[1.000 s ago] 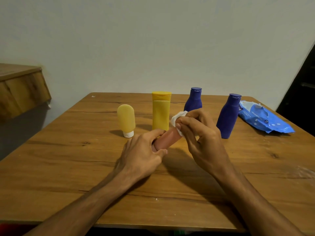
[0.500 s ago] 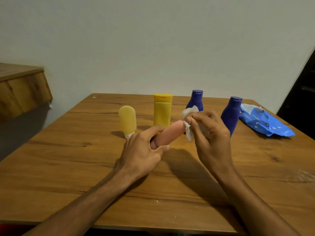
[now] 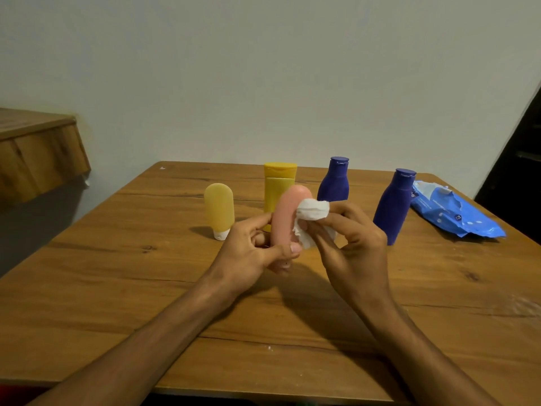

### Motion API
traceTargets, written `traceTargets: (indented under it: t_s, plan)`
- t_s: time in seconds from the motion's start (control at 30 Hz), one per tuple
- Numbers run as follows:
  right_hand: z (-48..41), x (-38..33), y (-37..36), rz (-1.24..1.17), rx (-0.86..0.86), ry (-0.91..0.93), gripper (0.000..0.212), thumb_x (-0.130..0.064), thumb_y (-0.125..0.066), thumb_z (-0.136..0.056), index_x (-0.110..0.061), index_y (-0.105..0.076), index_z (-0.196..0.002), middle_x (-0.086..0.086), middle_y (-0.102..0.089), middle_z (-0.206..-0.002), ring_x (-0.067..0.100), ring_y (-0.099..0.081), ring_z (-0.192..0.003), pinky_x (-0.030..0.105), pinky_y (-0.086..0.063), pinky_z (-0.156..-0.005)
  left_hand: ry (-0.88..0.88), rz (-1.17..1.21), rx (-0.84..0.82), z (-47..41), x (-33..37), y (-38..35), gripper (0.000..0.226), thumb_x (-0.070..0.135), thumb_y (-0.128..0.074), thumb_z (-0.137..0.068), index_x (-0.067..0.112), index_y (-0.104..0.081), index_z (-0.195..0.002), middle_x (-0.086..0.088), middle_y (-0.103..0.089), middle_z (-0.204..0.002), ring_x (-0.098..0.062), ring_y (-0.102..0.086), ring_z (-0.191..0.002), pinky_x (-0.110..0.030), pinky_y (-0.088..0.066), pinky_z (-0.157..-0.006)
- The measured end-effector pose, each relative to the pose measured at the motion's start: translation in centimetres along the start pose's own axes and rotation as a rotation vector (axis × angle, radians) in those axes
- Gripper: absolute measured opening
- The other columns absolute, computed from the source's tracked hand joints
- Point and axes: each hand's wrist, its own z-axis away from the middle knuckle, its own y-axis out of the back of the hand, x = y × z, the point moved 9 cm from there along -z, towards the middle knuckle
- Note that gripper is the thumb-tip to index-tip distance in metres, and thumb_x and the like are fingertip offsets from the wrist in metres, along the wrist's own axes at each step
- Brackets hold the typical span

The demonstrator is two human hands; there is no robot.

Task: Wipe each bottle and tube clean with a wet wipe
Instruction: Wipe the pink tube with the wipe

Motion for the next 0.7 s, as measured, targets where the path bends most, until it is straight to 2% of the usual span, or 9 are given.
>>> traceTargets:
  t_s: [0.1, 0.27, 0.33, 0.43, 0.5, 0.6, 0.7]
  plan:
    - [0.1, -0.3, -0.8, -0.039, -0.085, 0.02, 0.023, -0.018, -0.064, -0.083, -0.011, -0.069, -0.104, 0.003, -0.064, -0.103, 0.009, -0.06, -0.097, 0.021, -0.052, -0.078, 0.055, 0.047, -0.029, -0.1, -0.4, 0.1, 0.056, 0.019, -0.074, -0.071, 0.012, -0.057, -0.124, -0.016, -0.075, -0.092, -0.027, -0.071, -0.071, -0.03, -0.059, -0.062]
    - [-0.3, 0.7, 0.9, -0.06, 0.068, -0.07, 0.022, -0.005, -0.068, -0.083, -0.009, -0.069, -0.105, 0.005, -0.064, -0.099, 0.011, -0.06, -0.092, 0.018, -0.05, -0.074, 0.099, 0.059, -0.191, 0.1, -0.5, -1.0, 0.05, 0.017, -0.073, -0.075, 0.006, -0.058, -0.122, -0.02, -0.073, -0.09, -0.03, -0.069, -0.071, -0.035, -0.06, -0.063]
    - [-0.3, 0.7, 0.6, -0.073, 0.051, -0.072, 0.022, -0.004, -0.067, -0.083, -0.008, -0.069, -0.105, 0.005, -0.063, -0.1, 0.011, -0.06, -0.093, 0.018, -0.05, -0.075, 0.075, 0.11, -0.176, 0.1, -0.2, -1.1, 0.049, 0.019, -0.072, -0.076, 0.005, -0.058, -0.12, -0.02, -0.073, -0.088, -0.028, -0.069, -0.068, -0.032, -0.059, -0.06]
    - [-0.3, 0.5, -0.3, -0.09, -0.042, -0.057, 0.022, -0.012, -0.065, -0.084, -0.009, -0.069, -0.105, 0.004, -0.064, -0.102, 0.012, -0.061, -0.096, 0.02, -0.052, -0.077, 0.086, 0.195, -0.118, 0.0, -0.1, -0.9, 0.051, 0.025, -0.071, -0.073, 0.006, -0.059, -0.119, -0.02, -0.072, -0.086, -0.026, -0.068, -0.065, -0.03, -0.059, -0.059]
    - [-0.4, 0.5, -0.2, -0.079, -0.033, -0.064, 0.022, -0.014, -0.064, -0.083, -0.009, -0.069, -0.104, 0.004, -0.064, -0.101, 0.01, -0.061, -0.094, 0.019, -0.052, -0.076, 0.101, 0.168, -0.159, 0.1, -0.4, -1.1, 0.054, 0.025, -0.074, -0.073, 0.003, -0.059, -0.12, -0.022, -0.072, -0.089, -0.028, -0.068, -0.067, -0.031, -0.059, -0.06]
    - [-0.4, 1.5, 1.0, -0.084, 0.067, -0.141, 0.017, -0.008, -0.066, -0.084, -0.01, -0.07, -0.1, 0.003, -0.064, -0.097, 0.009, -0.06, -0.09, 0.018, -0.05, -0.073, 0.12, 0.06, -0.238, 0.3, -0.8, -1.5, 0.057, 0.024, -0.081, -0.075, 0.004, -0.057, -0.122, -0.022, -0.072, -0.092, -0.03, -0.069, -0.072, -0.032, -0.059, -0.061]
    - [-0.5, 1.9, 1.1, -0.058, 0.07, -0.164, 0.017, -0.008, -0.067, -0.084, -0.01, -0.071, -0.1, 0.001, -0.063, -0.097, 0.01, -0.06, -0.091, 0.018, -0.05, -0.073, 0.077, -0.048, -0.199, 0.3, -0.7, -1.5, 0.055, 0.026, -0.077, -0.073, 0.006, -0.058, -0.12, -0.02, -0.073, -0.09, -0.029, -0.068, -0.07, -0.033, -0.059, -0.06]
